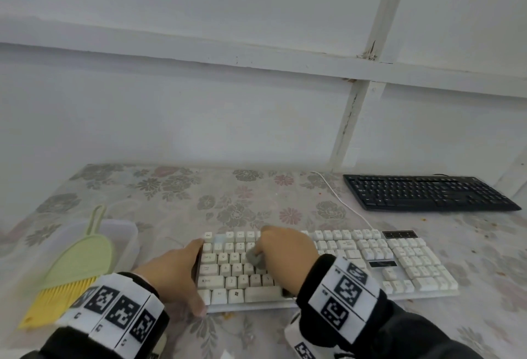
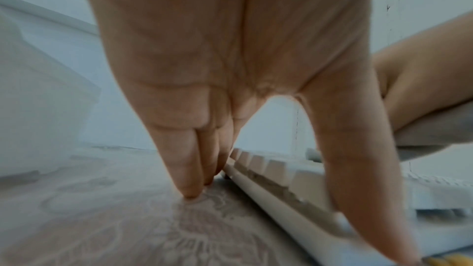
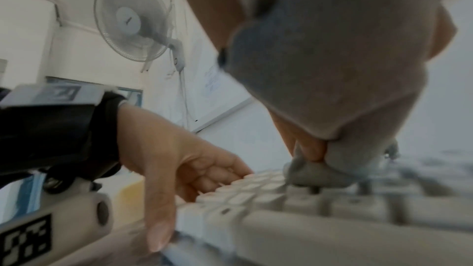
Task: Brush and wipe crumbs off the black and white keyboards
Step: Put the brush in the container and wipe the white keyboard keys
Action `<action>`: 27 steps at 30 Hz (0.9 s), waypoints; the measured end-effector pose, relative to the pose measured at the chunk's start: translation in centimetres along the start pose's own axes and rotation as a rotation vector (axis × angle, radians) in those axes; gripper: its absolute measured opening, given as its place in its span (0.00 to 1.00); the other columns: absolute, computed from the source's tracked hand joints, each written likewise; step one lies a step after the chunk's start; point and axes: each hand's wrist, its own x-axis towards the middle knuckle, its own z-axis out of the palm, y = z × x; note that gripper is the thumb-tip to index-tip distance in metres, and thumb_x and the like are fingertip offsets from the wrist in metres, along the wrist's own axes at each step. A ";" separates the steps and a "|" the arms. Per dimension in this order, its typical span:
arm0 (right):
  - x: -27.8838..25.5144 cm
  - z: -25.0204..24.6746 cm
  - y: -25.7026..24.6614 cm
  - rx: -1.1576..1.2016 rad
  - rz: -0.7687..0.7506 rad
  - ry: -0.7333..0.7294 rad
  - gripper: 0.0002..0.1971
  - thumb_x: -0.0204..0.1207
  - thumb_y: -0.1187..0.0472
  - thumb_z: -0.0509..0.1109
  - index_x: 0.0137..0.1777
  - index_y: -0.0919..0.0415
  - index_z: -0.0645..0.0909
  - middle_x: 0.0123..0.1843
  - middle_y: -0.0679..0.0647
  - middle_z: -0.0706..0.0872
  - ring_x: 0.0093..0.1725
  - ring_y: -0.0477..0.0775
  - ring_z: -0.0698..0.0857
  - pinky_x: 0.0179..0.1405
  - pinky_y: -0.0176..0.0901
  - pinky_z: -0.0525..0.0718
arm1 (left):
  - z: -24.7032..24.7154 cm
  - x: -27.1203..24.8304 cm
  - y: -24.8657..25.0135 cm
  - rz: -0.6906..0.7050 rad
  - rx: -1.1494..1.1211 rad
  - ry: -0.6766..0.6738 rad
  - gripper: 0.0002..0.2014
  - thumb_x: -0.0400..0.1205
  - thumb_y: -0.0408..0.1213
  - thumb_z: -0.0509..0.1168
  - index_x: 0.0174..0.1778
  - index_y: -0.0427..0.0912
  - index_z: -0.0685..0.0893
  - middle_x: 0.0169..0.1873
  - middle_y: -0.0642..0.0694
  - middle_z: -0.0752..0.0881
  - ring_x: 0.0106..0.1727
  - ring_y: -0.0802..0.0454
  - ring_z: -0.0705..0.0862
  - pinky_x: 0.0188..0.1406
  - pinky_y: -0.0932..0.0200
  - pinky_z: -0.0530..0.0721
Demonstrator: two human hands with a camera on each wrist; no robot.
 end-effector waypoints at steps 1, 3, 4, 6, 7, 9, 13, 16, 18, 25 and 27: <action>0.1 -0.1 0.6 -0.019 0.041 -0.010 0.13 0.82 0.59 0.59 0.36 0.62 0.73 0.42 0.53 0.75 0.32 0.55 0.75 0.32 0.38 0.73 | 0.0 0.0 0.0 0.000 0.000 0.001 0.52 0.60 0.42 0.80 0.75 0.52 0.56 0.59 0.59 0.80 0.58 0.57 0.79 0.61 0.61 0.79; 0.4 -0.4 1.4 -0.037 0.082 -0.017 0.17 0.82 0.60 0.60 0.30 0.61 0.70 0.38 0.53 0.77 0.27 0.52 0.73 0.29 0.39 0.75 | 0.1 0.0 0.1 0.001 -0.003 0.002 0.51 0.59 0.42 0.80 0.75 0.52 0.56 0.59 0.59 0.80 0.58 0.58 0.79 0.61 0.61 0.79; 0.6 -0.7 1.3 -0.018 0.069 -0.018 0.18 0.82 0.60 0.60 0.29 0.60 0.71 0.36 0.52 0.78 0.27 0.52 0.75 0.32 0.41 0.81 | 0.1 0.0 0.0 0.002 -0.005 0.004 0.51 0.59 0.43 0.80 0.75 0.52 0.57 0.58 0.59 0.80 0.57 0.58 0.79 0.61 0.61 0.79; 1.1 -1.2 0.3 0.103 0.004 -0.020 0.18 0.82 0.55 0.61 0.29 0.57 0.75 0.32 0.52 0.79 0.28 0.51 0.78 0.40 0.43 0.88 | 0.1 0.1 -0.1 0.004 -0.006 0.008 0.51 0.58 0.43 0.80 0.74 0.53 0.58 0.57 0.59 0.80 0.57 0.58 0.80 0.61 0.60 0.79; 1.3 -1.3 -0.7 0.165 -0.034 -0.018 0.20 0.82 0.53 0.61 0.28 0.56 0.75 0.28 0.51 0.77 0.26 0.51 0.76 0.38 0.43 0.88 | 0.1 0.1 -0.2 0.005 -0.009 0.006 0.50 0.57 0.43 0.80 0.73 0.53 0.59 0.57 0.59 0.81 0.57 0.58 0.80 0.61 0.59 0.79; 2.2 -1.1 -3.0 0.184 -0.112 -0.010 0.22 0.81 0.52 0.61 0.24 0.56 0.72 0.25 0.50 0.72 0.24 0.51 0.70 0.28 0.41 0.77 | 0.0 0.2 -0.3 0.007 -0.018 -0.007 0.48 0.55 0.44 0.80 0.70 0.54 0.62 0.56 0.58 0.82 0.57 0.57 0.81 0.61 0.56 0.80; 2.4 0.4 -5.2 0.038 -0.209 0.009 0.11 0.80 0.60 0.62 0.48 0.62 0.85 0.42 0.55 0.73 0.32 0.55 0.71 0.25 0.39 0.63 | -0.1 0.1 -0.2 0.007 -0.006 0.009 0.44 0.57 0.42 0.80 0.66 0.55 0.64 0.56 0.57 0.82 0.57 0.56 0.81 0.61 0.56 0.80; 0.9 0.6 -4.0 0.037 -0.191 0.064 0.09 0.81 0.61 0.60 0.44 0.62 0.81 0.43 0.55 0.72 0.38 0.57 0.73 0.35 0.44 0.76 | 0.0 0.1 -0.1 0.000 -0.018 0.009 0.49 0.58 0.41 0.80 0.72 0.53 0.60 0.59 0.56 0.81 0.59 0.56 0.80 0.63 0.57 0.78; 0.1 0.3 -2.9 0.064 -0.130 0.049 0.09 0.79 0.64 0.58 0.41 0.63 0.79 0.44 0.55 0.74 0.39 0.57 0.75 0.46 0.47 0.80 | 0.0 0.2 -0.3 -0.005 -0.028 0.006 0.53 0.57 0.42 0.81 0.75 0.52 0.57 0.60 0.57 0.80 0.60 0.57 0.80 0.65 0.56 0.78; 0.5 -1.2 -0.7 -0.092 -0.001 -0.014 0.14 0.79 0.69 0.61 0.31 0.61 0.75 0.39 0.55 0.79 0.32 0.54 0.76 0.32 0.43 0.78 | 0.1 0.2 -0.5 -0.010 -0.027 0.002 0.53 0.55 0.45 0.80 0.74 0.54 0.58 0.59 0.59 0.80 0.59 0.57 0.80 0.64 0.54 0.79; 1.3 -1.3 -2.0 -0.019 -0.067 0.016 0.15 0.81 0.66 0.62 0.31 0.59 0.76 0.36 0.53 0.79 0.32 0.54 0.76 0.37 0.45 0.83 | 0.1 0.2 -0.4 -0.014 -0.018 0.002 0.52 0.55 0.45 0.80 0.73 0.53 0.59 0.59 0.58 0.80 0.60 0.57 0.80 0.64 0.54 0.79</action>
